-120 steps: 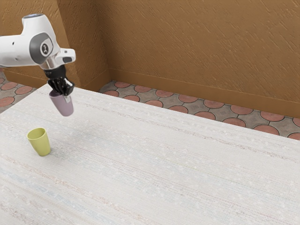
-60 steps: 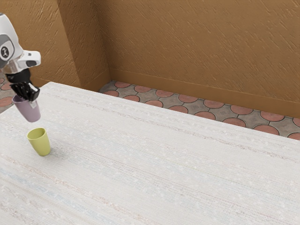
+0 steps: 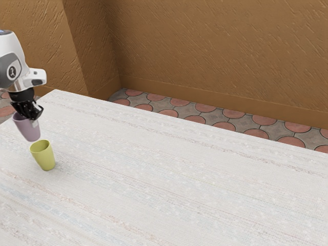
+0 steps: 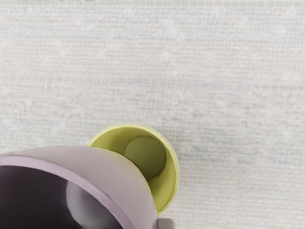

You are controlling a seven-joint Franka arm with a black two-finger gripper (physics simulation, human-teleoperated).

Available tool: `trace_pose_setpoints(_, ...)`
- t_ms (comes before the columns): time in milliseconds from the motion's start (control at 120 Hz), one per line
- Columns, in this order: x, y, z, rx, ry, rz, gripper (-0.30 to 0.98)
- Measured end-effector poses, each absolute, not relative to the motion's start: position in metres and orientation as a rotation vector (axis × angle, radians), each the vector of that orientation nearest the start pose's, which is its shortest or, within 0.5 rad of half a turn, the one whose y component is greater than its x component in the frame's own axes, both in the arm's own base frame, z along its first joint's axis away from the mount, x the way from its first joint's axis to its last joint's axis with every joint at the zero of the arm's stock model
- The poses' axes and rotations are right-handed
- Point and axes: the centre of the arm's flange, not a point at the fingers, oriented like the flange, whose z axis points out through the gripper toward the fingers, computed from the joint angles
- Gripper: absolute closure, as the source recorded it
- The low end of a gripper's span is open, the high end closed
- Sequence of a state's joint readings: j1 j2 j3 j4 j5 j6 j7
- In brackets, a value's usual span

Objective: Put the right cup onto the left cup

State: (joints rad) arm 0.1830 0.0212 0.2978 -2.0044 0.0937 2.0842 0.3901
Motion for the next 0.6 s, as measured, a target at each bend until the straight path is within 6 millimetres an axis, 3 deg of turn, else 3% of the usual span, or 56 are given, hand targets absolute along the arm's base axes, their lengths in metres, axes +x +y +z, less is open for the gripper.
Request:
trace_pose_setpoints(342,0.51,0.268,0.423,-3.03,-0.076,0.008,0.79)
trace_pose_setpoints(600,0.508,0.267,0.416,-3.033,-0.082,0.018,0.78)
